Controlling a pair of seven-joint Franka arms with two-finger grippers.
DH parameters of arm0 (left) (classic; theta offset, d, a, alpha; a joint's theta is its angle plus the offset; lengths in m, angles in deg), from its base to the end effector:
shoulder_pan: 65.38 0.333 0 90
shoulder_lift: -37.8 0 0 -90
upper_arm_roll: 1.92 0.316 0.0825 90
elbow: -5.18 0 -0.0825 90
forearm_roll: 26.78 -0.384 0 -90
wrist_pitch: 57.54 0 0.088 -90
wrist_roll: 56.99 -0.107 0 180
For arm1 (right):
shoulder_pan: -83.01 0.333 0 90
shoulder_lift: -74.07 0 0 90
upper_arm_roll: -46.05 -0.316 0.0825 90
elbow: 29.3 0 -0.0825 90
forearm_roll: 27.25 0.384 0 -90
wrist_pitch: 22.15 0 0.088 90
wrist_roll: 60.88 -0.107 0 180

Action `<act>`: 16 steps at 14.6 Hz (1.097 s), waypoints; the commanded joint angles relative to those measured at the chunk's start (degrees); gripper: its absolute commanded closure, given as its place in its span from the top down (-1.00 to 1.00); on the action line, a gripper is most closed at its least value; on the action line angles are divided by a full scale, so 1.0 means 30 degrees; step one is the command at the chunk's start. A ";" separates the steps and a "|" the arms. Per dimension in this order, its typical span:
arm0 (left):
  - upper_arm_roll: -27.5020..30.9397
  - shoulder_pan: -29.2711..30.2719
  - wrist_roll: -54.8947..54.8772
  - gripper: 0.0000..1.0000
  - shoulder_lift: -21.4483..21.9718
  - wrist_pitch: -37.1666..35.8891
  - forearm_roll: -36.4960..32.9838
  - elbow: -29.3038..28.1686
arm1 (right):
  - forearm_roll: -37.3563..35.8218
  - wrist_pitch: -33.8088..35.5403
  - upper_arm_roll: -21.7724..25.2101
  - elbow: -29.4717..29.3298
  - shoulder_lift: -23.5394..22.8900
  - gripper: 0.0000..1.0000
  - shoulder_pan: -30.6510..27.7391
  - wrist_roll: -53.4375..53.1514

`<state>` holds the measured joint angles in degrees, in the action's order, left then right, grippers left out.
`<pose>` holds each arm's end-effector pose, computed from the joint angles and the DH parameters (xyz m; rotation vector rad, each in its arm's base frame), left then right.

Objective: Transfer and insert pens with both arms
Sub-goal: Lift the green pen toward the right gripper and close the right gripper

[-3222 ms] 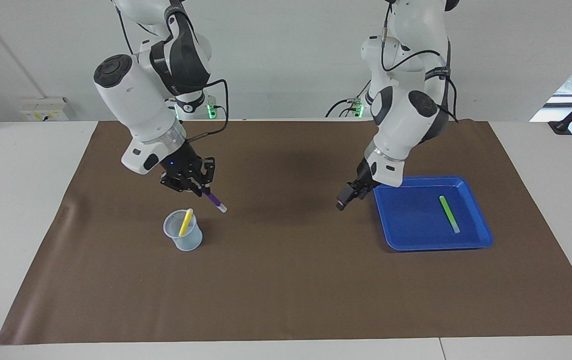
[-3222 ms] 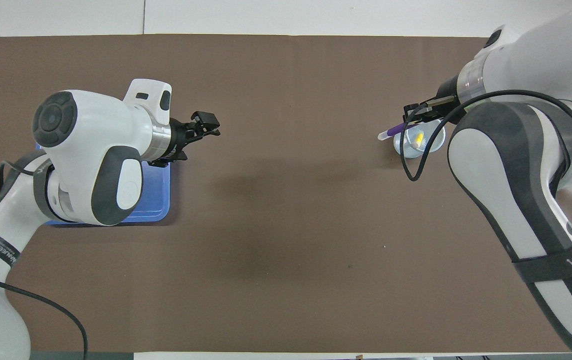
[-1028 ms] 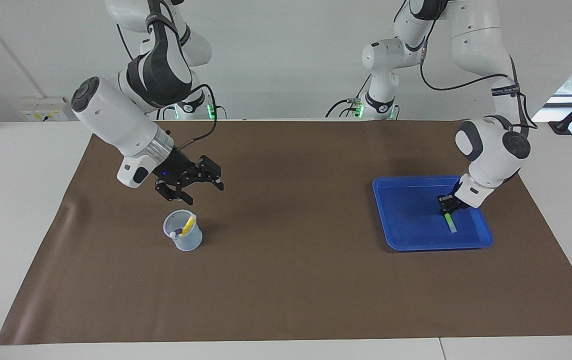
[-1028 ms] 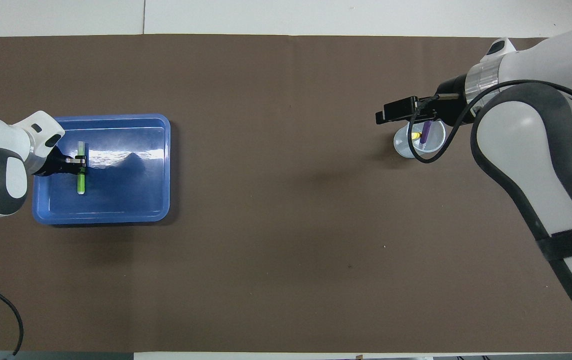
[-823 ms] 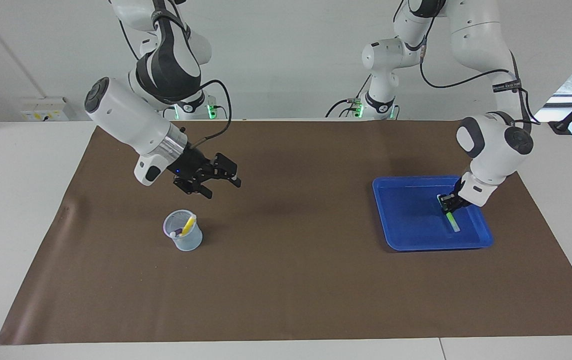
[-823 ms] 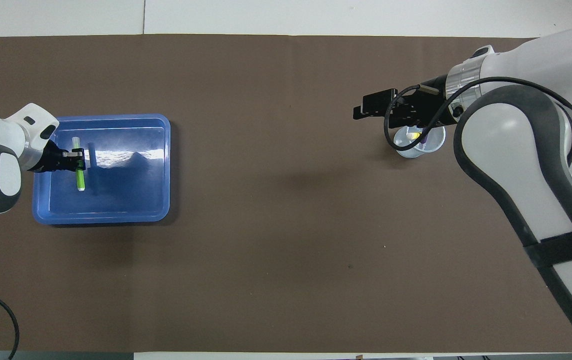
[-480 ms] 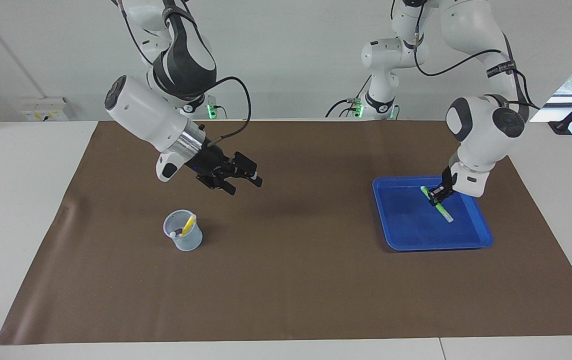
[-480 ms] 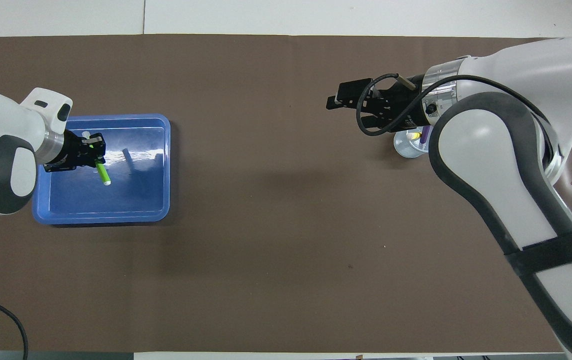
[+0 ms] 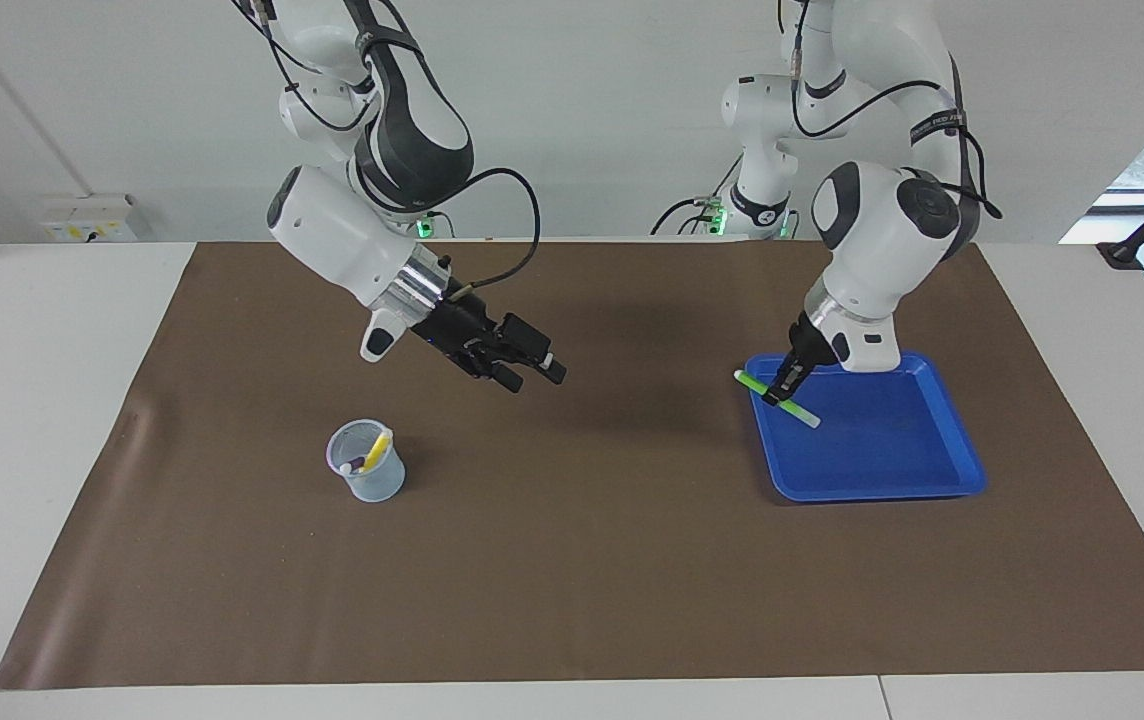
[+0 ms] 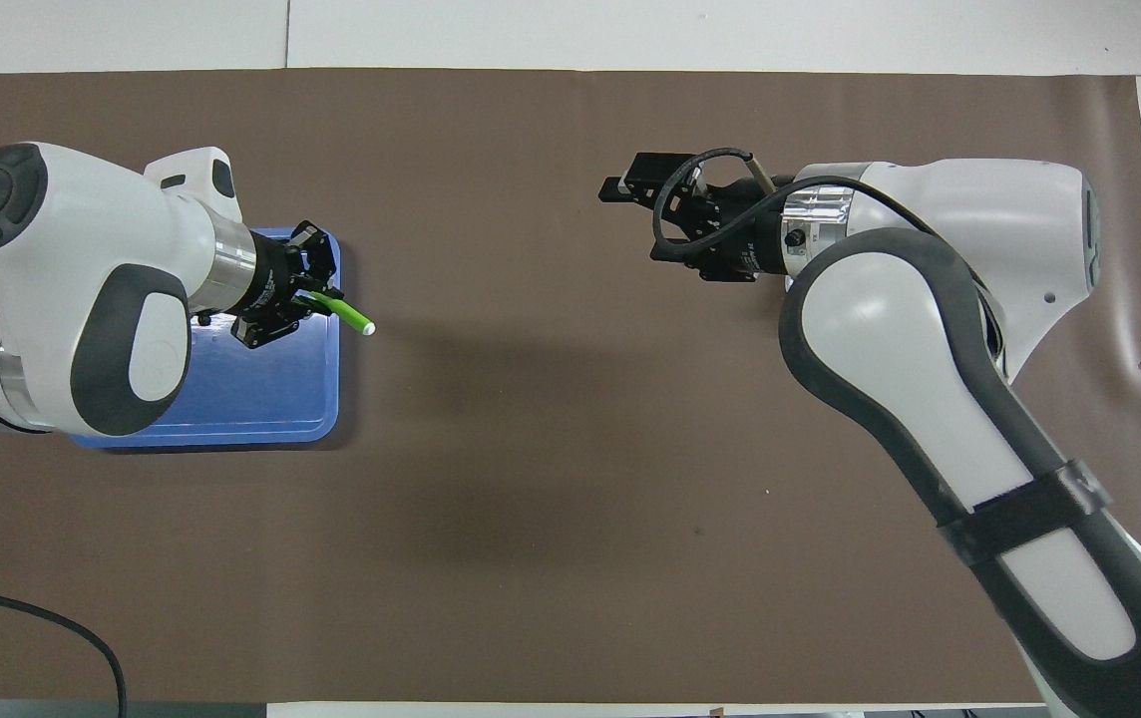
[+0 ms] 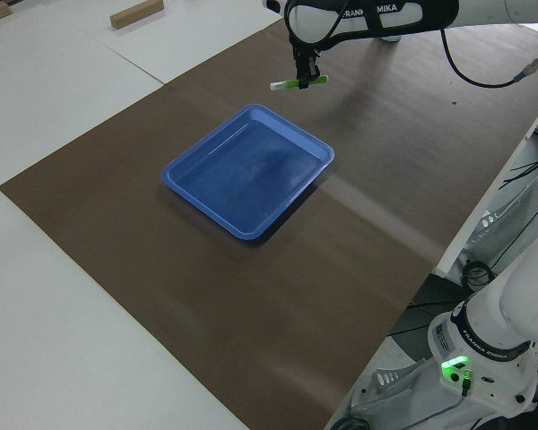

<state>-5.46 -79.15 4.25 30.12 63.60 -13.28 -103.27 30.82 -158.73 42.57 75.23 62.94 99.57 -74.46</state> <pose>0.5725 -0.1884 0.4426 2.6398 1.2445 -0.1009 0.6050 0.2269 0.4711 -2.1804 0.5967 -0.0897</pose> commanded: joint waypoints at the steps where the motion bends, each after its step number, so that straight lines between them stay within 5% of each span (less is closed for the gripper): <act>1: 0.0299 -0.1237 0.2370 -1.00 -0.0132 -0.0156 0.1585 0.0931 | 0.2053 -0.1347 -0.0072 0.1629 0.0926 1.00 0.0575 0.0248; 9: 0.0299 -0.4226 0.8845 -1.00 -0.0631 0.4732 0.4521 0.1316 | 0.4256 -0.1380 -0.0072 0.2861 0.1483 1.00 0.1689 0.0337; 16: 0.0299 -0.5225 1.0552 -1.00 -0.0631 0.5265 0.4550 0.1169 | 0.4256 -0.1320 -0.0042 0.2832 0.1483 0.43 0.1777 0.0161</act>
<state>-5.41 -93.52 34.90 28.64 78.53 -0.62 -100.06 41.88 -162.07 42.56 82.13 65.97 104.83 -74.47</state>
